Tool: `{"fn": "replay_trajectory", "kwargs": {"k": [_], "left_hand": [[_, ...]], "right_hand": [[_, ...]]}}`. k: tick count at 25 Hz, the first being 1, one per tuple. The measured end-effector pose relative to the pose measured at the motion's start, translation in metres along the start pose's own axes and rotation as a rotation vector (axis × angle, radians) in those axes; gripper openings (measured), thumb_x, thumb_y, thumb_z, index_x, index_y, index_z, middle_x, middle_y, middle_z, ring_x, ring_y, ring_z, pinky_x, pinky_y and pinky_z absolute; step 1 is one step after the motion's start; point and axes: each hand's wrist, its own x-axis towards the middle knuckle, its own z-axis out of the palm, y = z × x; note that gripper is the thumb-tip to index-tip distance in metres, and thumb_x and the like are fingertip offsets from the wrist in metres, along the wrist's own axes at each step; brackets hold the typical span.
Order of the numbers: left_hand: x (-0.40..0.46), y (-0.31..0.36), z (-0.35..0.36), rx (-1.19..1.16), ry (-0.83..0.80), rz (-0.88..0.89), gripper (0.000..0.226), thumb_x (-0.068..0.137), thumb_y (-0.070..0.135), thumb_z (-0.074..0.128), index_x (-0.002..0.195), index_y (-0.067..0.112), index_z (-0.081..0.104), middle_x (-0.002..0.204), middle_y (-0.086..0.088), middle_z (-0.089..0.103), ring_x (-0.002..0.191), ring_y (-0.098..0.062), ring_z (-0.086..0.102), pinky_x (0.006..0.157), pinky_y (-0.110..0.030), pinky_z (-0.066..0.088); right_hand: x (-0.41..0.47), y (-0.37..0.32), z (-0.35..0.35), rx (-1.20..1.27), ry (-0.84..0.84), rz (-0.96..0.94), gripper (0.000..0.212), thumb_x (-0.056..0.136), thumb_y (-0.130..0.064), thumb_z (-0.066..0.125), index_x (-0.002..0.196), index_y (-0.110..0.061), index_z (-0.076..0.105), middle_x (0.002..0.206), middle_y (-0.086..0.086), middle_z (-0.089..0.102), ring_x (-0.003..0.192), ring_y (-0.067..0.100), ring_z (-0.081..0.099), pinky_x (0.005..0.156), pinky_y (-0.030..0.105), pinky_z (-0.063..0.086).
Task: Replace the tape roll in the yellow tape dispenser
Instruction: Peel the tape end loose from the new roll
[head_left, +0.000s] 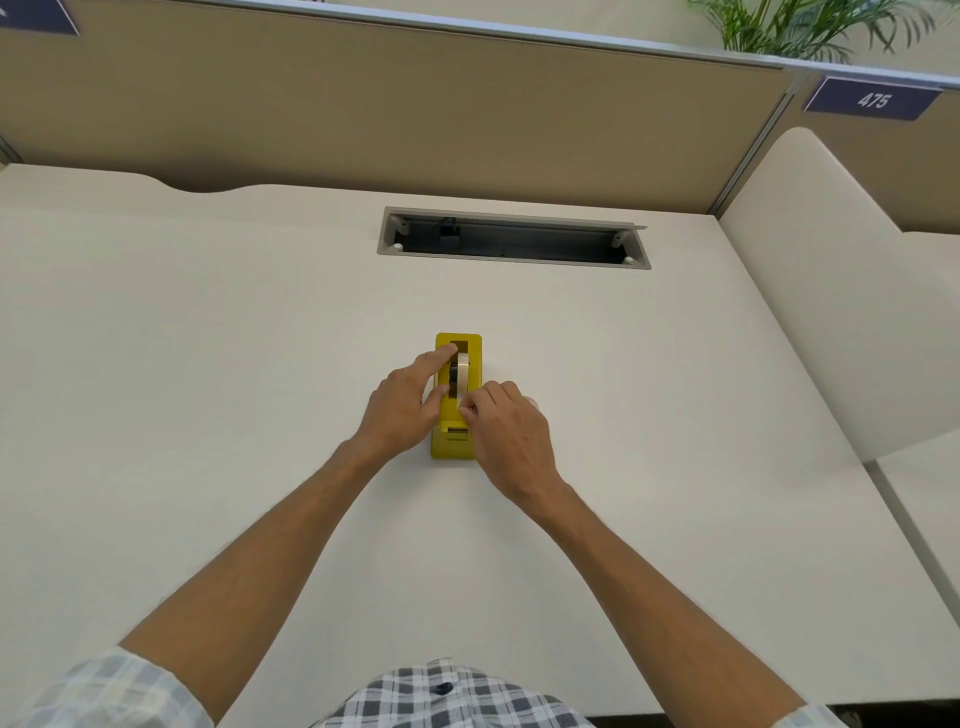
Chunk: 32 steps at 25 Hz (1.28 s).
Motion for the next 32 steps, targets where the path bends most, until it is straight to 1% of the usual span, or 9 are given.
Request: {"fn": "replay_trajectory", "kwargs": {"k": [4, 7, 10, 12, 16, 22, 27, 29, 32], "left_hand": [[0.003, 0.001, 0.002, -0.007, 0.007, -0.002, 0.052, 0.096, 0.019, 0.052, 0.145, 0.03, 0.037, 0.144, 0.002, 0.05, 0.114, -0.028, 0.061, 0.095, -0.037, 0.049], [0.003, 0.001, 0.001, -0.001, 0.009, -0.017, 0.053, 0.096, 0.021, 0.053, 0.146, 0.031, 0.036, 0.145, 0.002, 0.049, 0.116, -0.029, 0.06, 0.097, -0.038, 0.048], [0.002, 0.002, 0.001, 0.047, 0.011, -0.038, 0.052, 0.097, 0.026, 0.052, 0.146, 0.034, 0.035, 0.144, 0.003, 0.05, 0.1, -0.032, 0.066, 0.088, -0.042, 0.055], [0.002, 0.003, 0.0, 0.074, 0.017, -0.051, 0.052, 0.097, 0.028, 0.051, 0.146, 0.035, 0.035, 0.143, 0.004, 0.051, 0.096, -0.033, 0.066, 0.083, -0.042, 0.055], [0.001, 0.006, -0.001, 0.098, 0.026, -0.063, 0.051, 0.097, 0.03, 0.051, 0.145, 0.036, 0.035, 0.141, 0.003, 0.053, 0.094, -0.032, 0.066, 0.08, -0.041, 0.054], [0.001, 0.006, -0.003, 0.156, 0.03, -0.1, 0.049, 0.097, 0.037, 0.049, 0.144, 0.04, 0.035, 0.134, 0.003, 0.06, 0.087, -0.027, 0.066, 0.076, -0.039, 0.053], [0.001, 0.007, -0.001, 0.149, 0.007, -0.103, 0.05, 0.098, 0.035, 0.048, 0.145, 0.038, 0.033, 0.138, 0.002, 0.056, 0.095, -0.028, 0.066, 0.079, -0.042, 0.053], [0.003, 0.007, -0.001, 0.112, -0.019, -0.092, 0.05, 0.099, 0.03, 0.048, 0.146, 0.035, 0.033, 0.142, 0.001, 0.052, 0.109, -0.029, 0.062, 0.086, -0.044, 0.053], [0.002, 0.01, -0.003, 0.012, -0.039, -0.061, 0.049, 0.1, 0.023, 0.045, 0.147, 0.027, 0.033, 0.152, 0.004, 0.038, 0.136, -0.021, 0.042, 0.106, -0.042, 0.041]], "right_hand": [[-0.004, -0.002, -0.003, 0.014, -0.02, -0.01, 0.009, 0.091, -0.013, 0.062, 0.083, -0.01, 0.064, 0.077, 0.005, 0.063, 0.071, 0.024, 0.056, 0.058, 0.034, 0.048], [-0.006, -0.002, -0.006, 0.016, -0.025, -0.008, 0.01, 0.093, -0.014, 0.06, 0.085, -0.01, 0.064, 0.079, 0.006, 0.064, 0.073, 0.023, 0.055, 0.06, 0.034, 0.047], [-0.007, -0.002, -0.008, 0.026, -0.048, -0.002, 0.011, 0.095, -0.015, 0.057, 0.088, -0.009, 0.064, 0.083, 0.006, 0.064, 0.076, 0.022, 0.055, 0.062, 0.034, 0.048], [-0.01, -0.004, -0.009, 0.033, -0.055, -0.005, 0.011, 0.095, -0.014, 0.057, 0.089, -0.009, 0.064, 0.083, 0.006, 0.064, 0.077, 0.022, 0.055, 0.061, 0.035, 0.049], [-0.012, -0.004, -0.012, 0.041, -0.047, -0.004, 0.009, 0.093, -0.013, 0.059, 0.089, -0.009, 0.065, 0.083, 0.006, 0.065, 0.077, 0.023, 0.055, 0.063, 0.035, 0.049], [-0.022, -0.01, -0.013, 0.047, -0.013, -0.007, 0.008, 0.092, -0.012, 0.061, 0.086, -0.01, 0.064, 0.079, 0.004, 0.063, 0.072, 0.021, 0.055, 0.056, 0.033, 0.048], [-0.028, -0.014, -0.014, 0.04, 0.004, -0.003, 0.006, 0.092, -0.013, 0.062, 0.086, -0.011, 0.065, 0.079, 0.003, 0.064, 0.072, 0.02, 0.055, 0.057, 0.032, 0.049], [-0.029, -0.014, -0.015, 0.039, 0.011, -0.001, 0.007, 0.092, -0.013, 0.062, 0.086, -0.011, 0.065, 0.079, 0.003, 0.064, 0.071, 0.02, 0.055, 0.057, 0.032, 0.048], [-0.028, -0.015, -0.017, 0.042, 0.023, -0.001, 0.008, 0.092, -0.013, 0.062, 0.084, -0.011, 0.065, 0.078, 0.003, 0.064, 0.071, 0.021, 0.055, 0.056, 0.032, 0.047]]}}
